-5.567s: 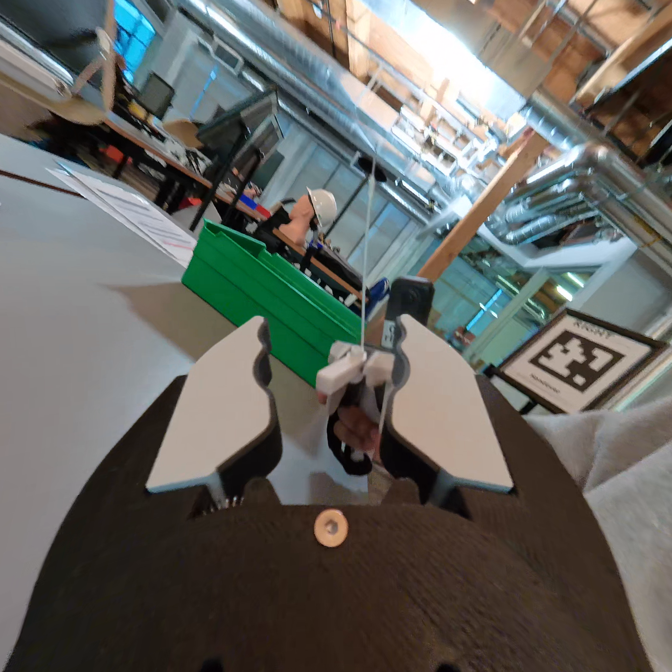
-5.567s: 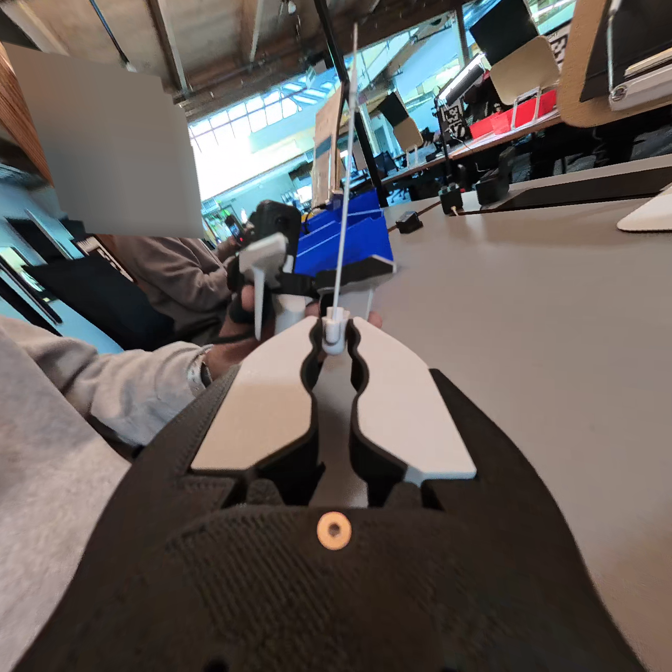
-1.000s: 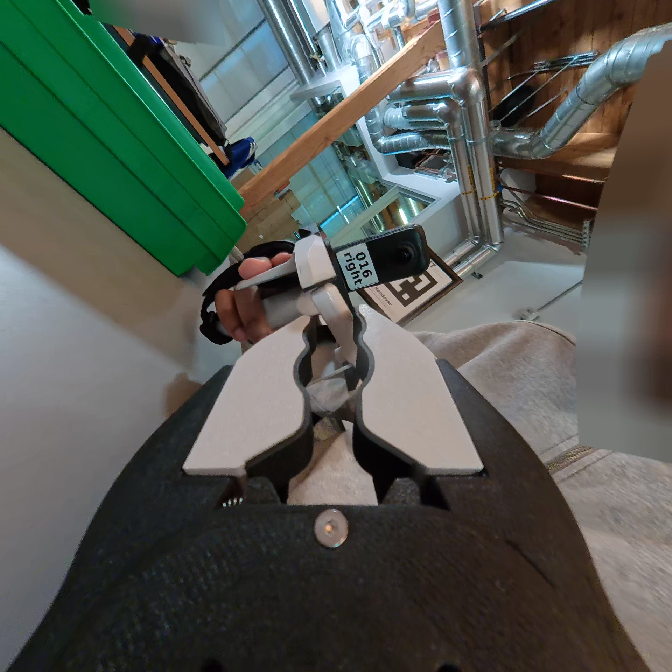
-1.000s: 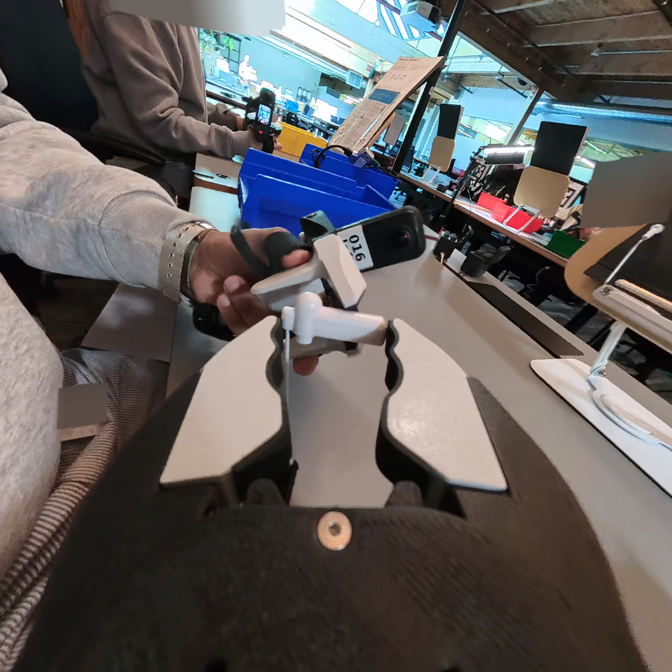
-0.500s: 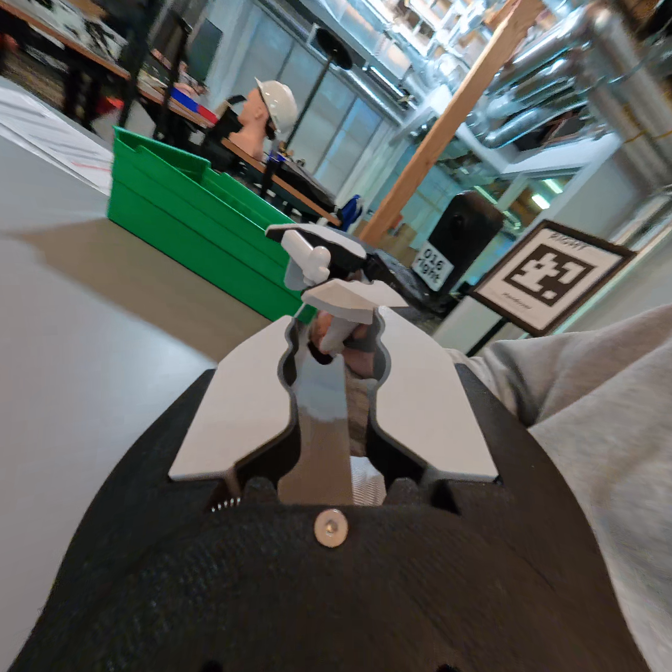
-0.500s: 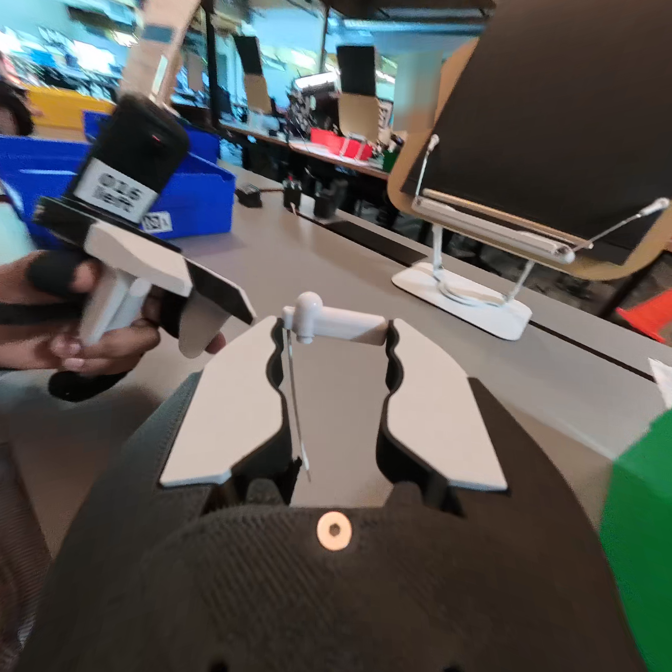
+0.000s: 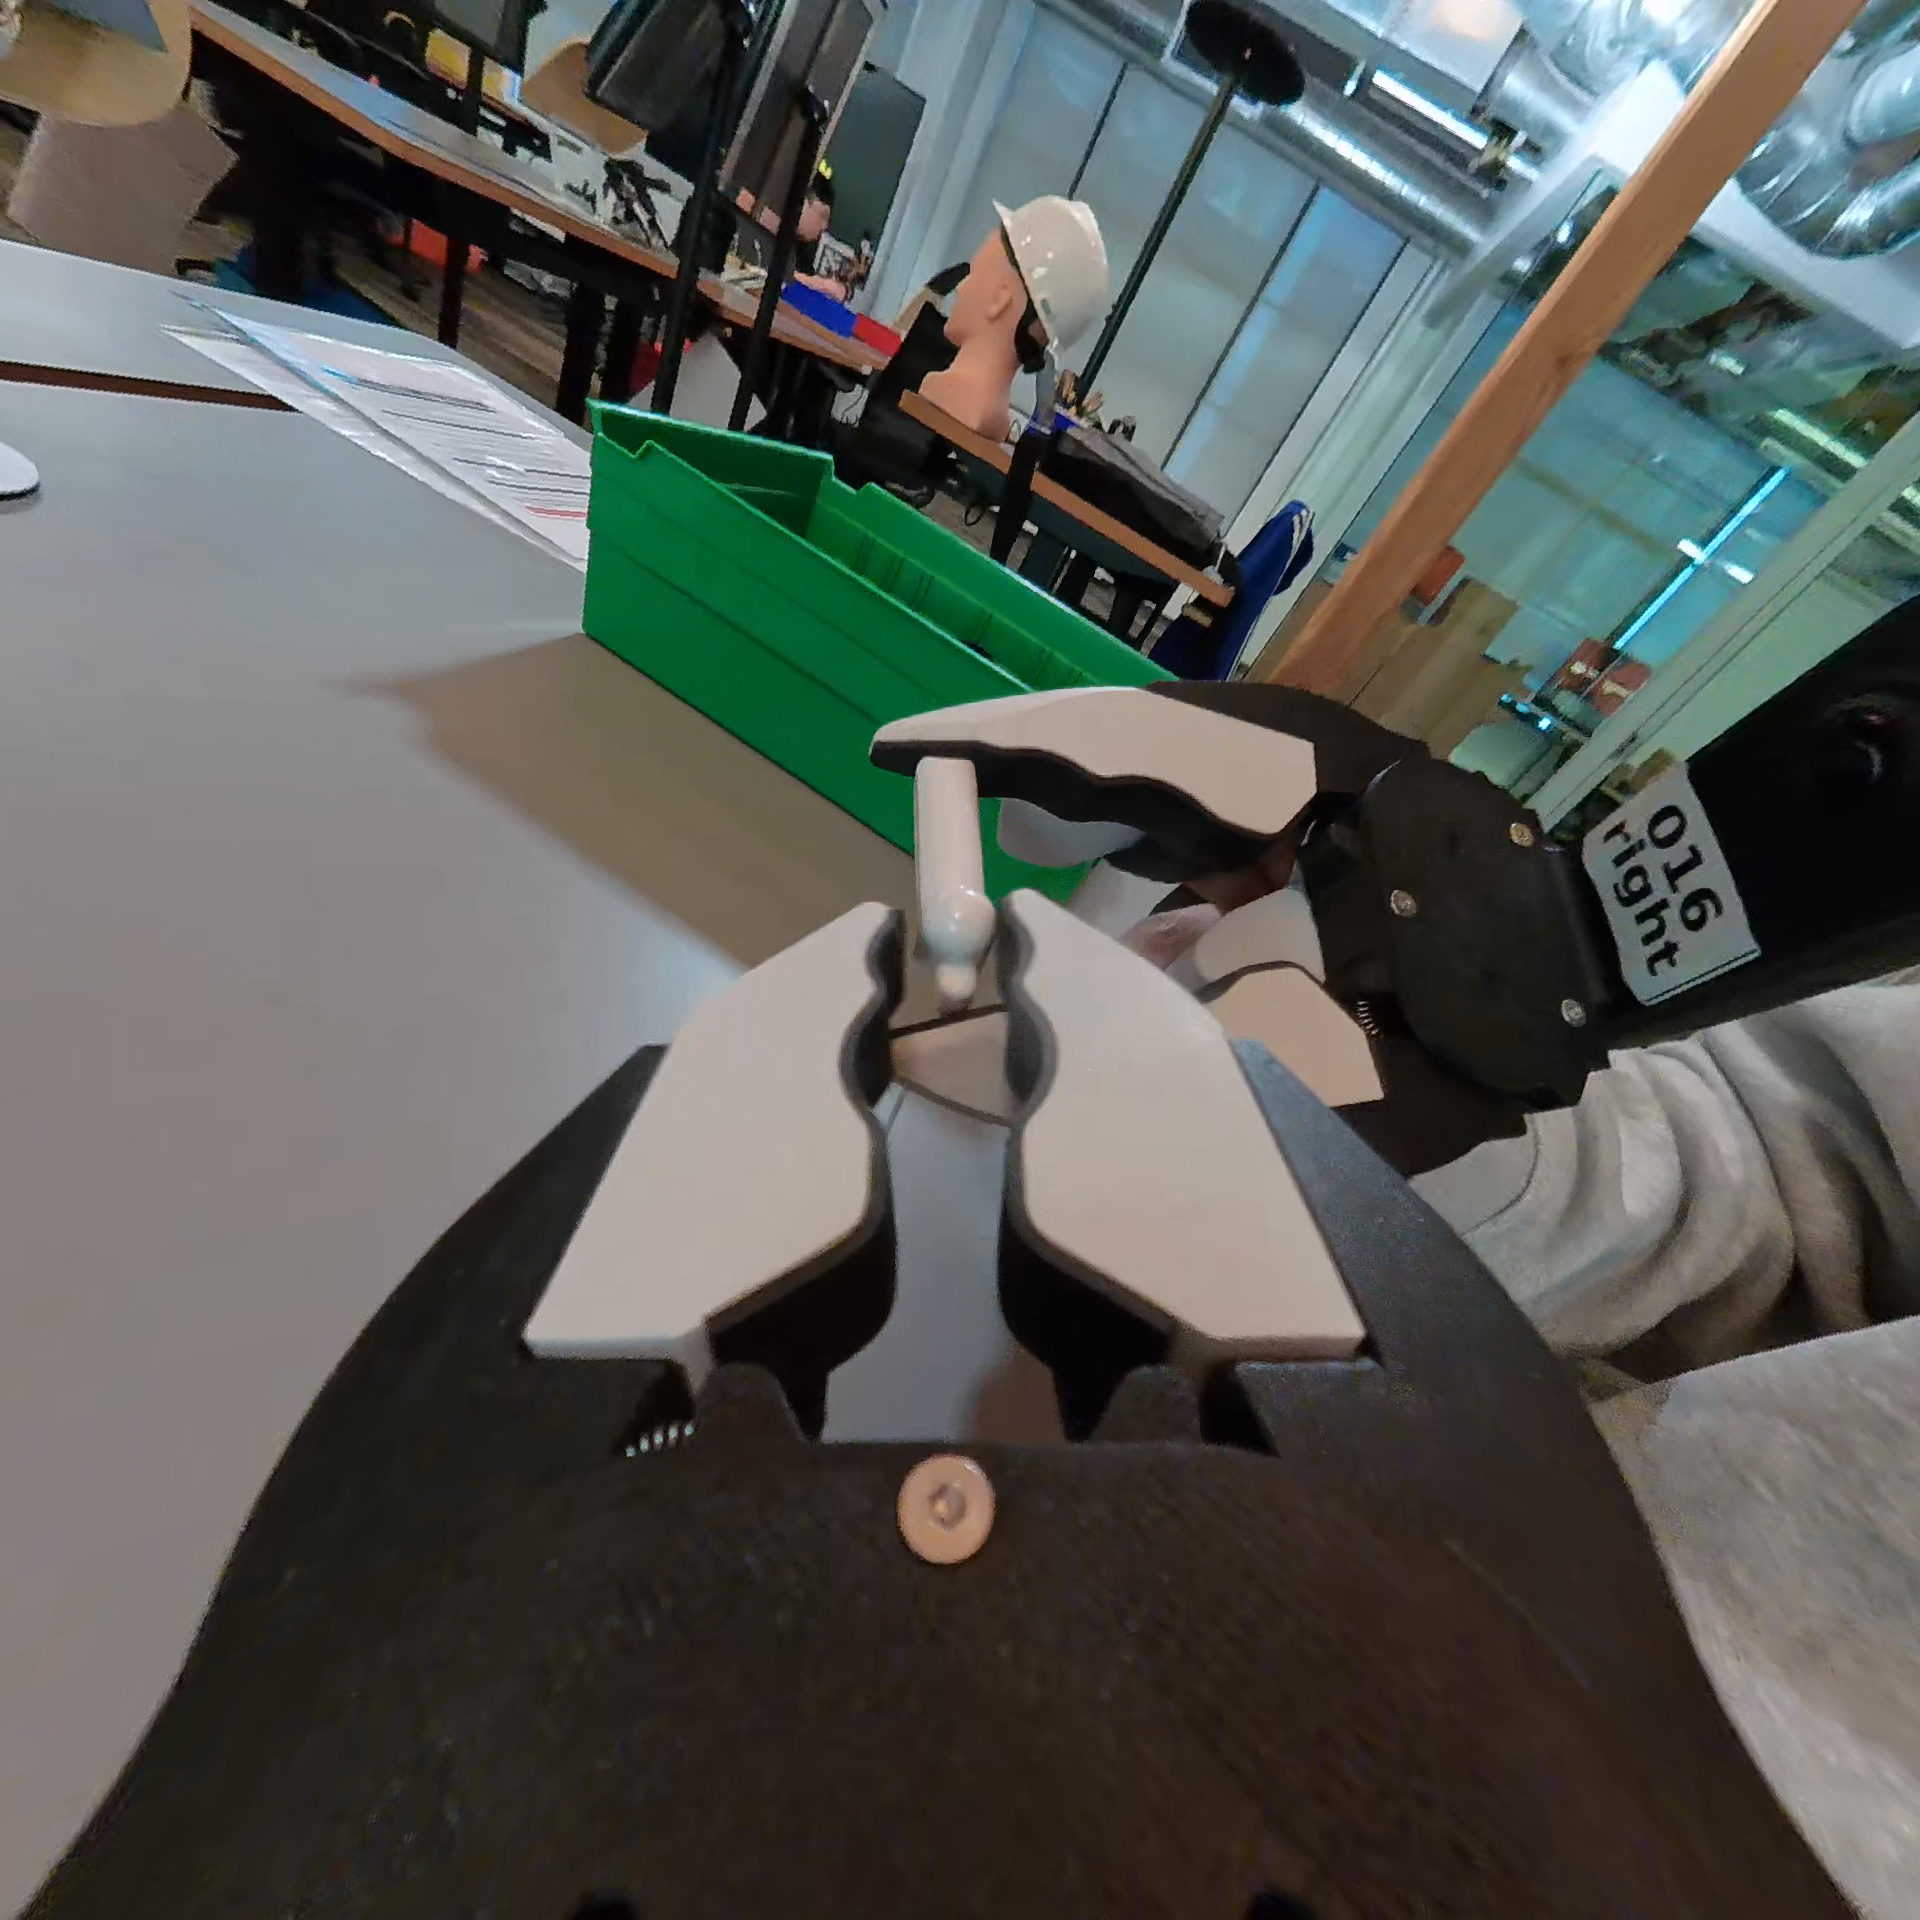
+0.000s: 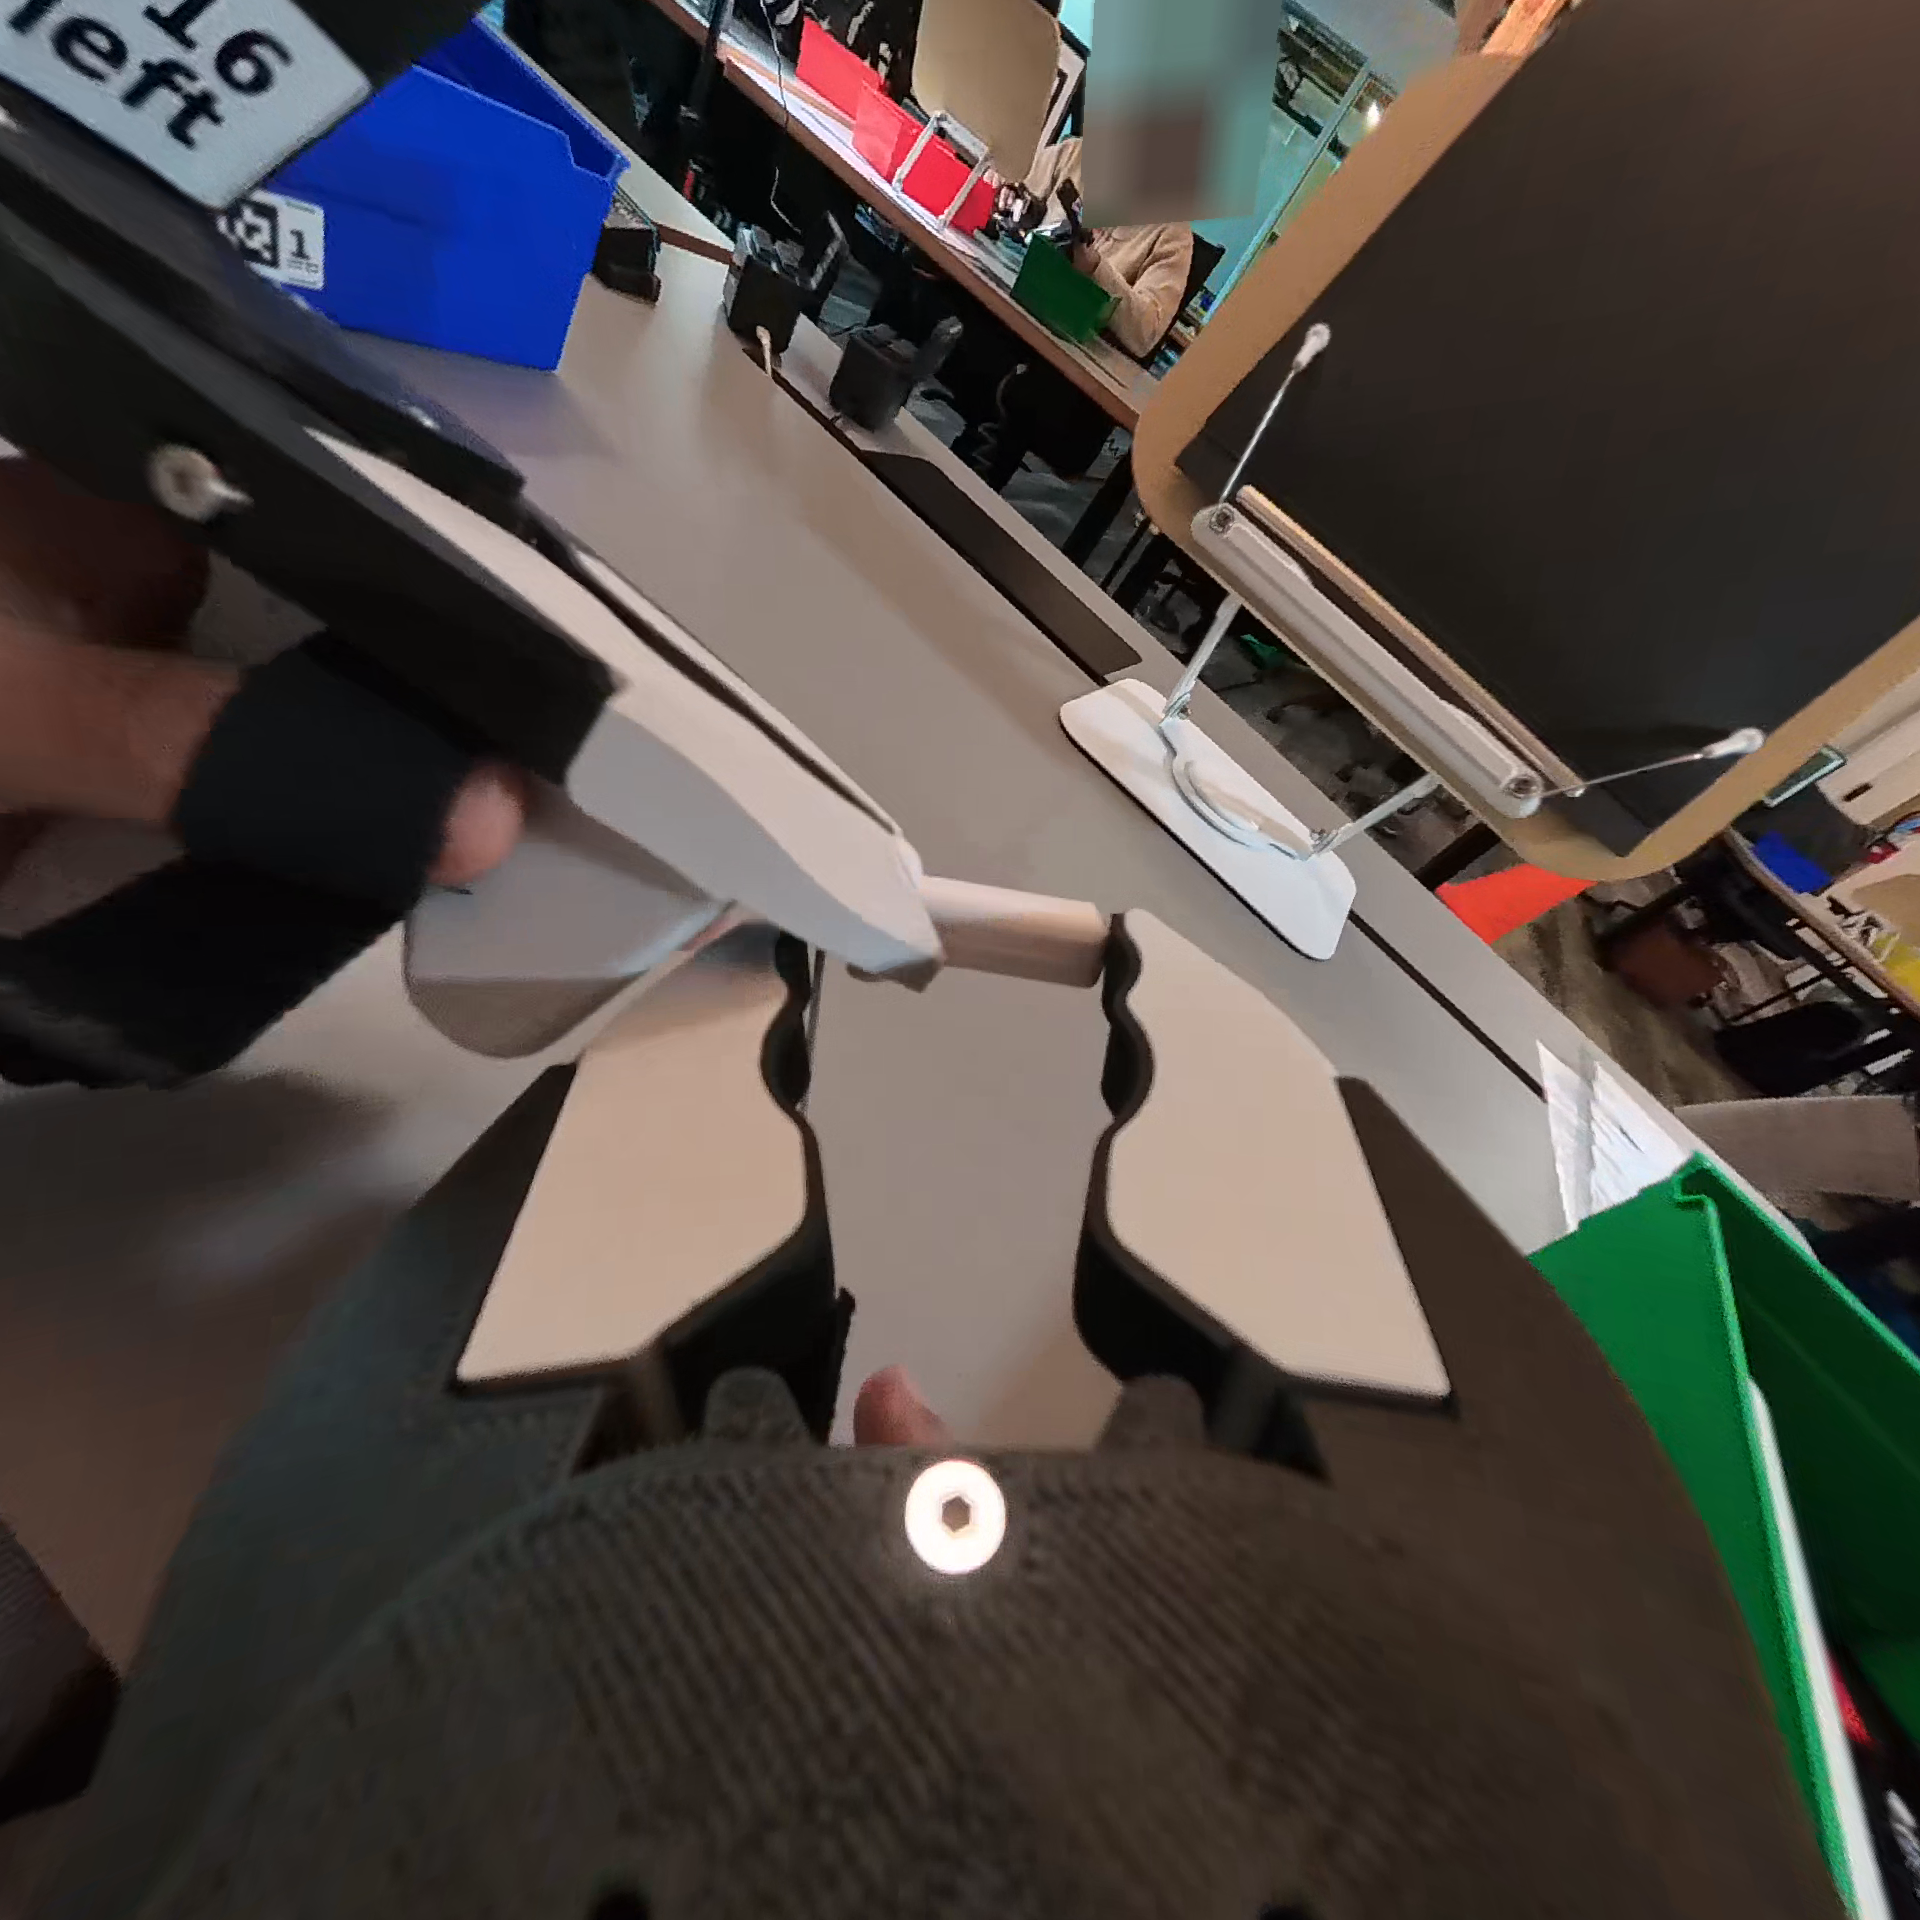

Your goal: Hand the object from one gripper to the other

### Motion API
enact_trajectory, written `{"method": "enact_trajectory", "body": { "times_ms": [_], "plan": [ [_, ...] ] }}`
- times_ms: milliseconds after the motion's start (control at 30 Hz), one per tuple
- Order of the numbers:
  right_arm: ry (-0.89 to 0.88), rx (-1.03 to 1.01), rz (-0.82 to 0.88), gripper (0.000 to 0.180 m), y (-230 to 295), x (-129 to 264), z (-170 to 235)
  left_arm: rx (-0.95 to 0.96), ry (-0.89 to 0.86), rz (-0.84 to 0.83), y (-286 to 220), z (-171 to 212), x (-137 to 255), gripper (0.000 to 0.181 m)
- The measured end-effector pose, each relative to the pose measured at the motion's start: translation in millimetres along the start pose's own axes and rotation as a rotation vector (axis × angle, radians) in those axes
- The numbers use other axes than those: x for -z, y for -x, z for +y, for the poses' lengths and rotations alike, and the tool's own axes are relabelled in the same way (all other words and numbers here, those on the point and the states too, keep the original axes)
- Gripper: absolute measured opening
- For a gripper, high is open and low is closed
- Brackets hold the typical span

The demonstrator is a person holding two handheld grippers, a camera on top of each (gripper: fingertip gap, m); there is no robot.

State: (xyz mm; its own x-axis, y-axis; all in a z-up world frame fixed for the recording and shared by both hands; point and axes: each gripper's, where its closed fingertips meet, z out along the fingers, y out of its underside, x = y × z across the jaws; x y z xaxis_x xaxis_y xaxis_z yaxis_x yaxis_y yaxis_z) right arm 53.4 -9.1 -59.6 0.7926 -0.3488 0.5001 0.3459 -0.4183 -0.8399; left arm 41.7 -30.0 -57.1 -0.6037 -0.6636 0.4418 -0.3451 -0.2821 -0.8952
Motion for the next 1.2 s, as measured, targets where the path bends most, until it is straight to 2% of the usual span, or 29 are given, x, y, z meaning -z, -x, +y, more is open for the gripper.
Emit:
{"method": "enact_trajectory", "body": {
  "times_ms": [33, 200, 367, 500, 600, 733, 800, 900, 1033, 1200],
  "plan": [
    [0.001, 0.003, 0.000, 0.055, 0, 0, 0, -0.011, 0.010, -0.004, 0, 1, 0, 0.014],
    [-0.022, -0.015, -0.026, 0.056, 0, 0, 0, -0.054, 0.025, -0.021, 1, 0, 1, 0.014],
    [-0.086, -0.075, -0.113, 0.083, -1, 0, 3, -0.070, 0.021, -0.025, 14, -10, 11, 0.014],
    [-0.212, -0.222, -0.303, 0.077, -4, 8, 0, -0.046, 0.034, 0.078, 24, -19, 26, 0.014],
    [-0.275, -0.390, -0.485, 0.073, -1, 16, -4, -0.051, 0.107, 0.177, 21, -14, 34, 0.014],
    [-0.328, -0.583, -0.763, 0.043, 12, 32, -13, -0.100, 0.294, 0.311, 2, 13, 36, 0.014],
    [-0.321, -0.630, -0.864, 0.038, 19, 37, -13, -0.134, 0.358, 0.335, -4, 25, 34, 0.015],
    [-0.269, -0.594, -0.920, 0.031, 31, 39, -8, -0.140, 0.395, 0.370, -14, 35, 31, 0.015],
    [-0.201, -0.512, -0.912, 0.015, 43, 36, 0, -0.138, 0.401, 0.400, -20, 36, 32, 0.015],
    [-0.222, -0.543, -0.912, 0.013, 40, 37, -6, -0.142, 0.349, 0.397, -20, 28, 32, 0.015]
  ]
}}
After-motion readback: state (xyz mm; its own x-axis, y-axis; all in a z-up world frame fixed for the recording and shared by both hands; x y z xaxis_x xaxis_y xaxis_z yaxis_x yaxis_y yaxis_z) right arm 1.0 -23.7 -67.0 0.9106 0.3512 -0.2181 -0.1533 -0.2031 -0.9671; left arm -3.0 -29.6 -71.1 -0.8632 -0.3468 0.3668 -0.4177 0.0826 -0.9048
